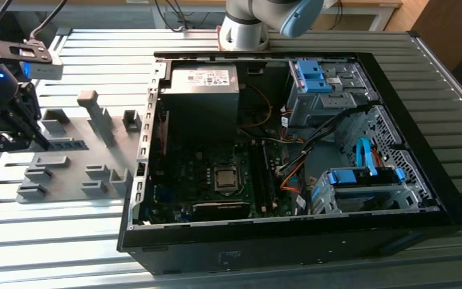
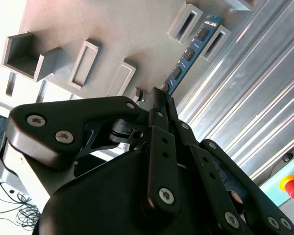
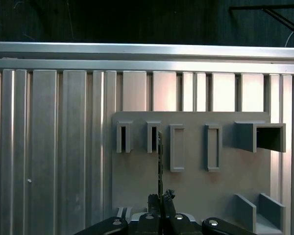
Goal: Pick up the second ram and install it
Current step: 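Pick up the second ram and move it above second insertion slot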
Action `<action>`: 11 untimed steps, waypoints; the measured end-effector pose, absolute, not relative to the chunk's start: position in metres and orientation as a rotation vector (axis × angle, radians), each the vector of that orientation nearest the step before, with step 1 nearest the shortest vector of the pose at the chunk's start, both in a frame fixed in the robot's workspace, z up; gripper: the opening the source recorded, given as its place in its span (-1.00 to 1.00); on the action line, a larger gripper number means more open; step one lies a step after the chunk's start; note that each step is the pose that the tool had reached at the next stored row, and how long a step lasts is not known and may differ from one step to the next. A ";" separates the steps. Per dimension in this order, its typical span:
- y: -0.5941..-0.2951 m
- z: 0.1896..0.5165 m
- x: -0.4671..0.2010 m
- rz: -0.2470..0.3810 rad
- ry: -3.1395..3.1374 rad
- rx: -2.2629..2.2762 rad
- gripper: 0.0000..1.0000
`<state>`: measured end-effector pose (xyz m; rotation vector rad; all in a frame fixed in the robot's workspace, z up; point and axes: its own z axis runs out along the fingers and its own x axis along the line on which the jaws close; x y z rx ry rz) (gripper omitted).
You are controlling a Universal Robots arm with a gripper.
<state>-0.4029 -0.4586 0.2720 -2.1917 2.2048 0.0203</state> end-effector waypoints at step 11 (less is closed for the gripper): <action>-0.459 0.279 -0.403 0.020 2.205 -2.192 -0.73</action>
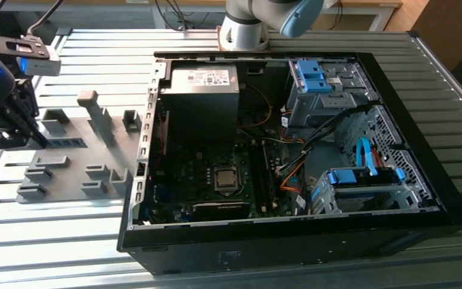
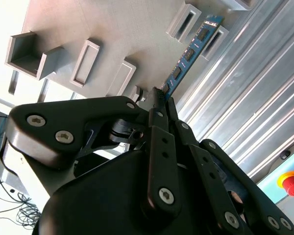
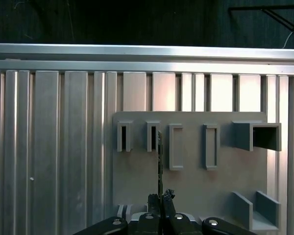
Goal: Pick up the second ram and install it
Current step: 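Pick up the second ram and move it above second insertion slot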
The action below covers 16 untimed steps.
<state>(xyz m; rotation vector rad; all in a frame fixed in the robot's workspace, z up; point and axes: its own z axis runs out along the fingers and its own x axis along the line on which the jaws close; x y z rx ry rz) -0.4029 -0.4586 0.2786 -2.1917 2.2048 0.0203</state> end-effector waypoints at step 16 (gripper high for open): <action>-0.459 0.287 -0.403 0.020 2.205 -2.192 -0.73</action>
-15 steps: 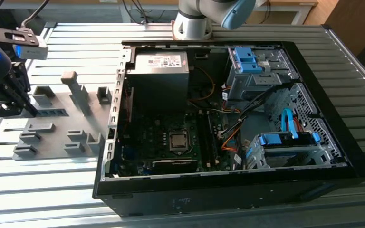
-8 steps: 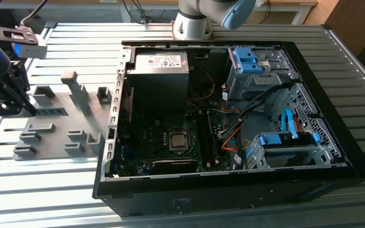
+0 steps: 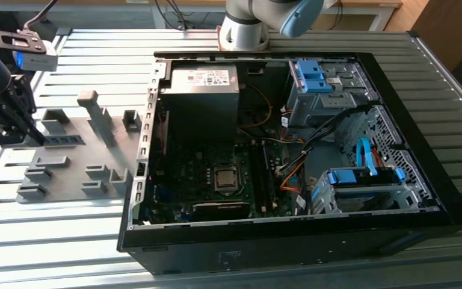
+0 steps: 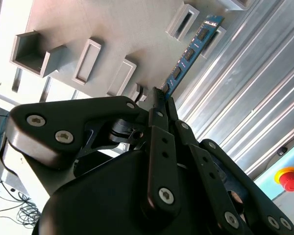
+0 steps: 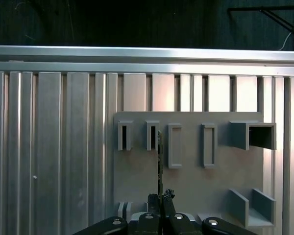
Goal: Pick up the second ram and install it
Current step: 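Pick up the second ram and move it above second insertion slot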
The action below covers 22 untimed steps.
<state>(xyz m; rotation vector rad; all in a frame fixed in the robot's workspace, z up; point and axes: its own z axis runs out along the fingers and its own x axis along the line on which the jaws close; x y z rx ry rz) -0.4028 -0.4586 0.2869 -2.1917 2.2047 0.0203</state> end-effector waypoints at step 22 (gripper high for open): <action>-0.459 0.297 -0.403 0.020 2.205 -2.192 -0.73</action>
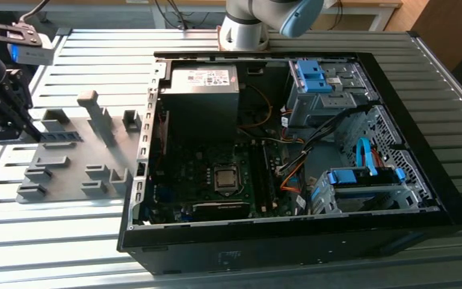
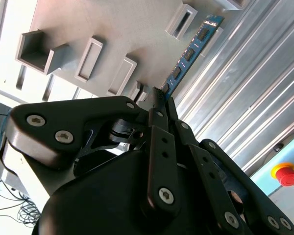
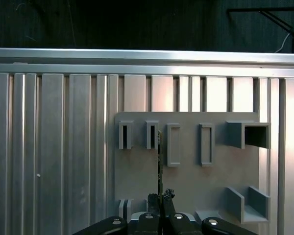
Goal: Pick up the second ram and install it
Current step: 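Pick up the second ram and move it above second insertion slot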
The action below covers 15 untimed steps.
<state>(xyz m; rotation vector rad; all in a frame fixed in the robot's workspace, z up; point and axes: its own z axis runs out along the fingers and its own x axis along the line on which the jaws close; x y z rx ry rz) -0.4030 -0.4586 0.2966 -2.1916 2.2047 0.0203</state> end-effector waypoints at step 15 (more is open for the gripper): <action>-0.459 0.302 -0.403 0.020 2.205 -2.192 -0.73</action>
